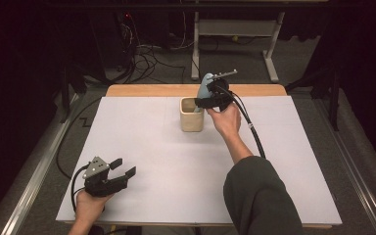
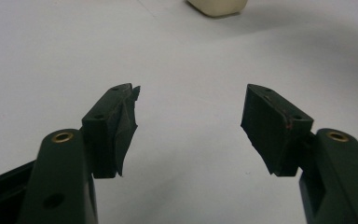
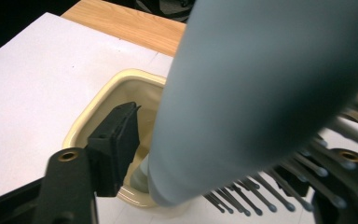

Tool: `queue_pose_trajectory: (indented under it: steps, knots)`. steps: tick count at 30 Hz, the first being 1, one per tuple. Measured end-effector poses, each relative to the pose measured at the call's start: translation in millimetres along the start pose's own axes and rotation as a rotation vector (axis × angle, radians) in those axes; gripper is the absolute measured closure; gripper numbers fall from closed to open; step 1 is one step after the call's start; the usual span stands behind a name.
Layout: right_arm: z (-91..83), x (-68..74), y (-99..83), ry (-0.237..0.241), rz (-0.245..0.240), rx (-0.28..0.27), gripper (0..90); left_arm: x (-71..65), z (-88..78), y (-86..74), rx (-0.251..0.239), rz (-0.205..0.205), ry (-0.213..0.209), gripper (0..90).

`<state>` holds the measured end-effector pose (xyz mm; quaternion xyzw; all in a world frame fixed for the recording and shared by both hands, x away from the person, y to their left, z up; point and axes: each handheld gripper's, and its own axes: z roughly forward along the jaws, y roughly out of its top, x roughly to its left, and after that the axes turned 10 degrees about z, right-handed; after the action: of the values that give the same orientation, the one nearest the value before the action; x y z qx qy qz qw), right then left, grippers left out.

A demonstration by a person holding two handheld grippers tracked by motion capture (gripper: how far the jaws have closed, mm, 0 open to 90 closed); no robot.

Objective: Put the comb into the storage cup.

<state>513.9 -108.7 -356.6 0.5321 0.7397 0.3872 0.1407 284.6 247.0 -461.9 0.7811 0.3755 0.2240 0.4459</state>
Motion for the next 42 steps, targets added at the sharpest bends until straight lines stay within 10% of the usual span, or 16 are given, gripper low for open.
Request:
queue_pose_trajectory:
  steps: [42]
  knots:
    - [-24.7, -14.3, -16.0, 0.022, -0.032, -0.034, 25.8, 0.1, 0.0, -0.1, 0.008, 0.002, -0.004, 35.5]
